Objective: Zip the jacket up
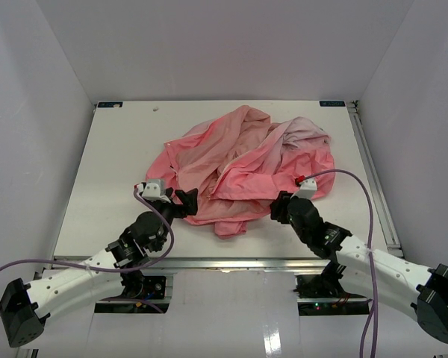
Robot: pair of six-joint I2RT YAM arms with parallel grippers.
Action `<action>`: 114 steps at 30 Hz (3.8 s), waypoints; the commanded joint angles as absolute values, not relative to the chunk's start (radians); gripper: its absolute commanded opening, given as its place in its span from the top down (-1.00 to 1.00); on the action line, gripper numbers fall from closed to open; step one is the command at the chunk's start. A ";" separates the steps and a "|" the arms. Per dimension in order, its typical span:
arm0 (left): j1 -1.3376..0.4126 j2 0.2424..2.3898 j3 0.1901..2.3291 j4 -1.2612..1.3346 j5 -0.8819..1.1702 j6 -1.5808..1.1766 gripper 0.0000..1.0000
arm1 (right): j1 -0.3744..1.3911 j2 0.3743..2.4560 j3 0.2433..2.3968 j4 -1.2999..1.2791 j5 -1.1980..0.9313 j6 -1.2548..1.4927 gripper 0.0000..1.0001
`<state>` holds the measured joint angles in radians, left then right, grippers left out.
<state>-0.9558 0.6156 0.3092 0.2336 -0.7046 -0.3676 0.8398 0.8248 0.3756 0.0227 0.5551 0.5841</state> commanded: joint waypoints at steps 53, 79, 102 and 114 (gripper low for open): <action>-0.956 0.466 0.267 0.214 -0.760 -0.430 -0.95 | 1.042 1.775 1.102 0.052 0.671 0.928 0.28; -0.832 0.991 0.552 0.135 -0.082 -0.442 -0.84 | 0.953 1.132 0.459 0.476 0.269 0.431 0.85; -0.687 1.335 0.747 0.202 0.523 -0.365 -0.53 | 0.914 0.910 0.300 0.476 0.205 0.402 0.84; -0.674 1.393 0.846 0.137 0.509 -0.365 -0.16 | 0.910 0.882 0.263 0.476 0.219 0.405 0.85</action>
